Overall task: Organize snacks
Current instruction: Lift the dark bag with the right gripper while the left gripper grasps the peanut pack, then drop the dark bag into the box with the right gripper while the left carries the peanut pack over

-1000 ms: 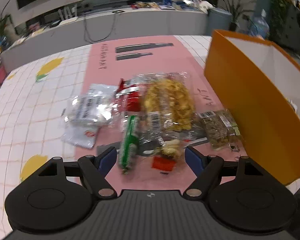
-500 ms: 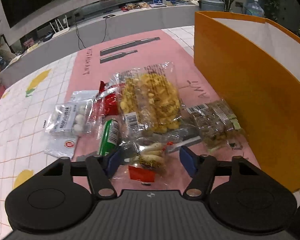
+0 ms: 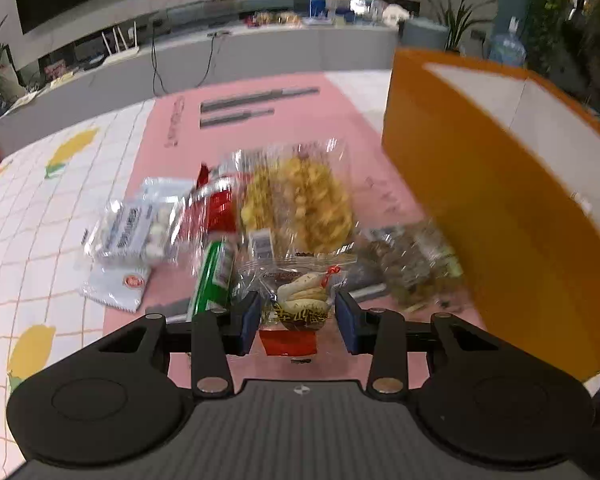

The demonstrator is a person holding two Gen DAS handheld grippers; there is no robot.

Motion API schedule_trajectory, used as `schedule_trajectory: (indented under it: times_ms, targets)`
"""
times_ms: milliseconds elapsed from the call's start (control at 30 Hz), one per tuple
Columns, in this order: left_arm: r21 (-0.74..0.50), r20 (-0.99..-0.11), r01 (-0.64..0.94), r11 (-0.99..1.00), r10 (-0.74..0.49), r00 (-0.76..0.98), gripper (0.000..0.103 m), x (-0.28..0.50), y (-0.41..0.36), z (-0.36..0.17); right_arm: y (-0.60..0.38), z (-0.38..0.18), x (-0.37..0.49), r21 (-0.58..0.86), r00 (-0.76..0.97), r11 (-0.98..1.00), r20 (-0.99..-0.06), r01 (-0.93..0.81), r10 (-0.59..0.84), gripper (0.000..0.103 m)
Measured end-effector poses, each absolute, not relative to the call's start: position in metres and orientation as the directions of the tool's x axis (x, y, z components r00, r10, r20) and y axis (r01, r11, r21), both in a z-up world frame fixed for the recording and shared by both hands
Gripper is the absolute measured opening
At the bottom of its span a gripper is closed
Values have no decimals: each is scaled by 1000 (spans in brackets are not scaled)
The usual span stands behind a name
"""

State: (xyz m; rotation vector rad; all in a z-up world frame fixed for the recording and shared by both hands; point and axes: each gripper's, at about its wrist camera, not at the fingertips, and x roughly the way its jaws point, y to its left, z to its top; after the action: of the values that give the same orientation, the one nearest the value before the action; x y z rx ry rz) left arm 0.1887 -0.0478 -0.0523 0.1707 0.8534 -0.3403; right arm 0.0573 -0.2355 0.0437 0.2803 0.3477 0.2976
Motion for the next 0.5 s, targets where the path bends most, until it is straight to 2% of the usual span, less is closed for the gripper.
schedule_trajectory:
  times_ms: [167,367,500]
  targets:
    - [-52,-691,344,937,-283,666,46,181,-42,-19,-242,47,59,324,903,920,-288,-222,319,46]
    - [-154,-615,331,931,-352,706,46,174,-40,16,-261,61,51,294,937,943,-261,-153,233,46]
    - [-168,-602,394,904,-411,685,46,164,-54,29,-276,61,51,217,941,976,-323,-31,102,46]
